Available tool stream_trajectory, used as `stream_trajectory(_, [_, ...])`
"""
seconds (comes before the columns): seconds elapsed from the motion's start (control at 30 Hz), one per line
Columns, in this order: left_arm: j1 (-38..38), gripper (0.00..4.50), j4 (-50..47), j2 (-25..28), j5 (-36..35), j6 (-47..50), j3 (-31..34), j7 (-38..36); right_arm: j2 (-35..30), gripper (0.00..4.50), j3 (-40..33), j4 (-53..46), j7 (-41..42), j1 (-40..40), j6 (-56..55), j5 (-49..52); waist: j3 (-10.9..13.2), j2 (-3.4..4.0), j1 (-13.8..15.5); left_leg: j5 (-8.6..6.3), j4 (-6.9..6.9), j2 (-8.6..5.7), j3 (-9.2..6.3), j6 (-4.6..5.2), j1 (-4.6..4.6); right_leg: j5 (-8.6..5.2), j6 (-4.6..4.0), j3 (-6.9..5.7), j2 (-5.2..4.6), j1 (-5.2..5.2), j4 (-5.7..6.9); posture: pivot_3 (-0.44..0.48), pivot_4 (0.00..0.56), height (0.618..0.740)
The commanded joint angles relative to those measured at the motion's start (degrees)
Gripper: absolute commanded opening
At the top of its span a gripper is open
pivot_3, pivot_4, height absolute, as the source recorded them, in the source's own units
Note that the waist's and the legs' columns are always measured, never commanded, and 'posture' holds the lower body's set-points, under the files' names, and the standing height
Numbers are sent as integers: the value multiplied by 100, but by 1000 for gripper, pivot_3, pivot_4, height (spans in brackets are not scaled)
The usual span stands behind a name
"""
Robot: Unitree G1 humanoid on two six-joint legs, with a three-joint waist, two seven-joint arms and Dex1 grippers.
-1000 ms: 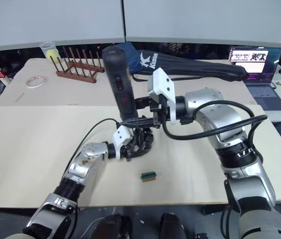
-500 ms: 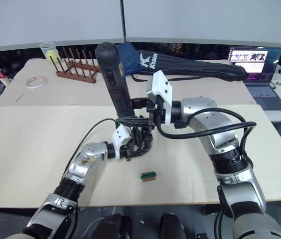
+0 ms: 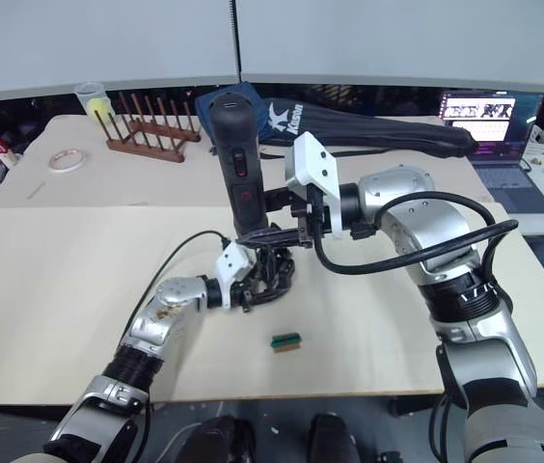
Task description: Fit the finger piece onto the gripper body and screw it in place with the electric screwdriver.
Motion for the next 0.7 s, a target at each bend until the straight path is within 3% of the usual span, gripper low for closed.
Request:
stream_trajectory(0.03, [-43,2301,-859,9,-525,-130,174,-403,-292,1957,375,854,-160,262,353,-838,0,0,-18,2,-2,1,1,-4,0,-1,-2,0,1,-2,0,0,150,740])
stream_trajectory(0.33, [-251,2301,-821,-18,-467,-119,127,-326,-66,1957,176,798,-112,-44,871,-518,0,0,-25,4,-6,2,2,-8,-4,-3,-4,-1,4,-8,-1,0,150,740])
stream_trajectory(0.7, [-294,2301,-749,-26,-354,-161,77,-323,25,1957,82,500,-205,170,999,-549,0,0,-19,15,-6,1,4,-27,-13,-3,-4,-1,3,-16,-1,0,150,740])
